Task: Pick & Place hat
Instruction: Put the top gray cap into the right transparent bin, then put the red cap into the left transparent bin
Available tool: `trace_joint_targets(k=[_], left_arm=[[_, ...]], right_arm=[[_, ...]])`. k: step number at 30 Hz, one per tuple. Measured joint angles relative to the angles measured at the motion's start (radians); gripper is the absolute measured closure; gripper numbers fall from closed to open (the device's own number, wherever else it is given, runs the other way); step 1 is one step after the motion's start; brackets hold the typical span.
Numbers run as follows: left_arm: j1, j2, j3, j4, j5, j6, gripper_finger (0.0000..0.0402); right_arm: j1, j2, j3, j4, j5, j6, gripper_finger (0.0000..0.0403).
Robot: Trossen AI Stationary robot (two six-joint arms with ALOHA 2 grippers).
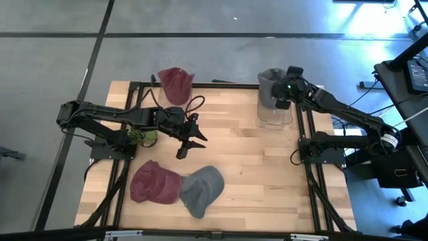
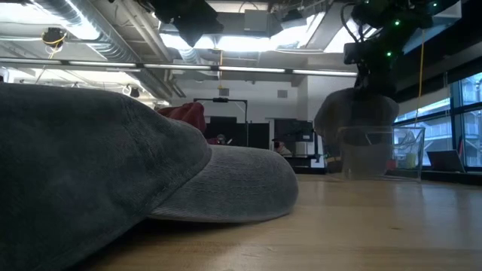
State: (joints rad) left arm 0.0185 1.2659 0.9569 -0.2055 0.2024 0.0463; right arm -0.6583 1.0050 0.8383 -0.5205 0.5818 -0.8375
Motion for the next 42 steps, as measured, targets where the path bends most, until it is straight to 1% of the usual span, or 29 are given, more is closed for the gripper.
trace_joint_targets(k=[2,5,8,12,16,20,24,28,31,35,37,39,42], left_arm=[[0.0,0.0,0.0,-0.002,0.0,-0.004,0.0268],[0.0,0.0,0.0,-0.014,0.0,-0.008,0.0268],[0.0,0.0,0.0,-0.033,0.0,-0.009,0.0269],[0.0,0.0,0.0,-0.038,0.0,-0.026,0.0271],[0.0,0.0,0.0,-0.039,0.0,-0.026,0.0272],[0.0,0.0,0.0,-0.039,0.0,-0.026,0.0272],[0.0,0.0,0.0,-0.039,0.0,-0.026,0.0272],[0.0,0.0,0.0,-0.044,0.0,-0.057,0.0272],[0.0,0.0,0.0,-0.074,0.0,-0.125,0.0271],[-0.029,0.0,0.0,-0.135,0.001,-0.226,0.0267],[-0.058,0.0,0.0,-0.166,0.0,-0.279,0.0268],[-0.094,0.0,0.0,-0.189,-0.016,-0.357,0.0268],[-0.167,0.0,0.008,-0.264,-0.092,-0.516,0.0267]], right_arm=[[0.01,0.0,0.0,0.001,0.044,0.0,0.024],[0.03,0.0,0.0,-0.002,0.061,-0.002,0.024],[0.053,0.0,0.001,-0.024,0.042,0.031,0.024],[0.077,-0.001,0.001,-0.104,-0.006,0.083,0.024],[0.079,-0.008,0.001,-0.139,0.002,0.103,0.024],[0.079,-0.042,0.012,-0.146,-0.011,0.128,0.024],[0.079,-0.083,0.081,-0.219,-0.078,0.175,0.024],[0.099,-0.105,0.166,-0.308,-0.132,0.286,0.024],[0.149,-0.116,0.198,-0.314,-0.235,0.357,0.024],[0.258,-0.104,0.2,-0.291,-0.454,0.461,0.024],[0.327,-0.08,0.197,-0.286,-0.529,0.502,0.024],[0.4,-0.054,0.171,-0.229,-0.531,0.544,0.024],[0.495,-0.006,0.125,-0.116,-0.48,0.575,0.024]])
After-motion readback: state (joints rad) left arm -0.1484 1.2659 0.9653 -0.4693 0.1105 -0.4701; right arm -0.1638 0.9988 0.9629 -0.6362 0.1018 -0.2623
